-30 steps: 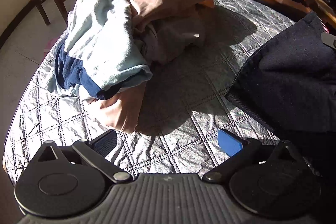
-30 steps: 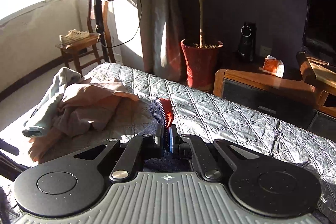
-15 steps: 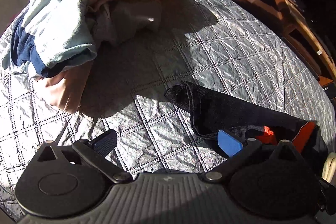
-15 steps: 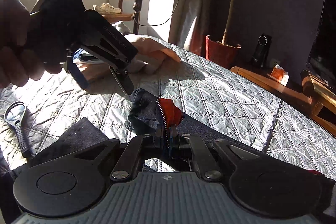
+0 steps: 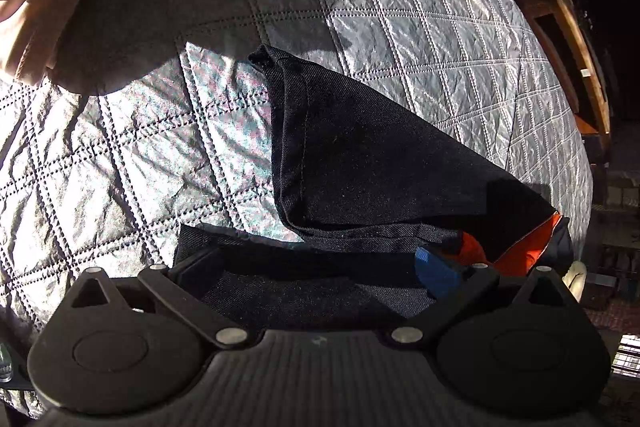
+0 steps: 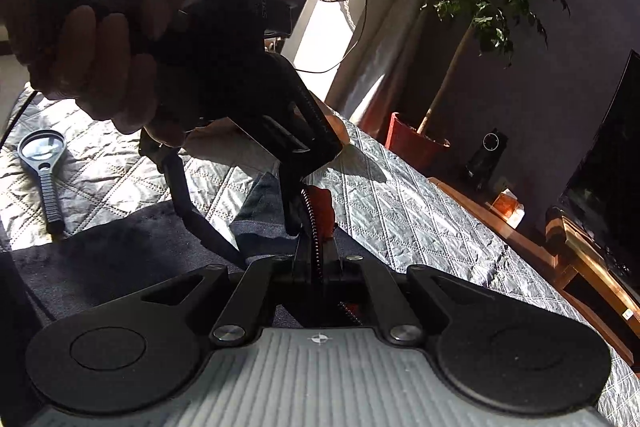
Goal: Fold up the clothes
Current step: 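Grasp the red-lined zipper edge with the left gripper while the right gripper holds it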
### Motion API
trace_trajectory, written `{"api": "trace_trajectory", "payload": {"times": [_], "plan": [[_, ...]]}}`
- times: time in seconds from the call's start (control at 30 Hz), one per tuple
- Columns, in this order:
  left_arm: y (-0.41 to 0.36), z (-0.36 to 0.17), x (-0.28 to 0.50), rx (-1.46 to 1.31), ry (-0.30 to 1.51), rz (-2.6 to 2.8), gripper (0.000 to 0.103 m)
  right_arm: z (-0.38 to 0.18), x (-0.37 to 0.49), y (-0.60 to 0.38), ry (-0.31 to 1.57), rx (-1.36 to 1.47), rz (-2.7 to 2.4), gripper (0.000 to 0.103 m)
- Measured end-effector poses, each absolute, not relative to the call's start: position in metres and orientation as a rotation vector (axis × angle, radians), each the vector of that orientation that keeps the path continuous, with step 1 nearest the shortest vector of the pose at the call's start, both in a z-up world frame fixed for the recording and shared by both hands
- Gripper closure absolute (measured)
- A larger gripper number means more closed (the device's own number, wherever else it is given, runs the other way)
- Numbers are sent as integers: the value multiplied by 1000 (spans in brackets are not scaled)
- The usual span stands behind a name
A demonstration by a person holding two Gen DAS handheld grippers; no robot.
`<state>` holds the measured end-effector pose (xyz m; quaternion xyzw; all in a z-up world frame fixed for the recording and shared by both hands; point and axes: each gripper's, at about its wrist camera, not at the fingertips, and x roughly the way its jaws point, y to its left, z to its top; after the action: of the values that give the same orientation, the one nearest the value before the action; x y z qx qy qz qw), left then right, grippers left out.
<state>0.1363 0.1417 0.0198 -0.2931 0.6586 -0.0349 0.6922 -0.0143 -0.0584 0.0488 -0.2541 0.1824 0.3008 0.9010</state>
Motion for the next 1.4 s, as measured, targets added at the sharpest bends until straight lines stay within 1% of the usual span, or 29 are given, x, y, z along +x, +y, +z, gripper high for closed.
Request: {"api": "trace_trajectory", "payload": {"times": [0.17,0.33,0.47,0.57,0.7,0.9,1.0,1.13,1.23,1.3,1.33,1.4], "plan": [[132,19,138,-640,1480,-74,1,47,-22,-62,342,-548,611,97],[155,17,134,-951,1400,-97,1,37,-27,-64,363,-568,613,97],[147,1,133,-1062,1452,-168,1,36,-34,-61,348,-574,612,97],[136,-6,134,-1073,1488,-196,1,33,-37,-59,337,-584,616,97],[131,-3,138,-1081,1462,-216,1,30,-46,-55,310,-647,657,97],[126,-10,141,-1206,1467,-273,1,23,-53,-56,312,-670,671,97],[119,-10,142,-1187,1484,-294,1,22,-56,-54,295,-685,666,96],[117,-9,141,-1142,1497,-271,2,14,-67,-52,237,-778,678,96],[115,-10,141,-1110,1511,-244,9,9,-72,-53,243,-788,683,96],[113,-12,140,-1095,1525,-233,21,8,-74,-54,248,-785,684,94],[113,-13,138,-1085,1533,-226,25,7,-75,-53,248,-788,687,91],[110,-16,137,-1067,1551,-220,40,9,-78,-53,240,-787,701,86]]}}
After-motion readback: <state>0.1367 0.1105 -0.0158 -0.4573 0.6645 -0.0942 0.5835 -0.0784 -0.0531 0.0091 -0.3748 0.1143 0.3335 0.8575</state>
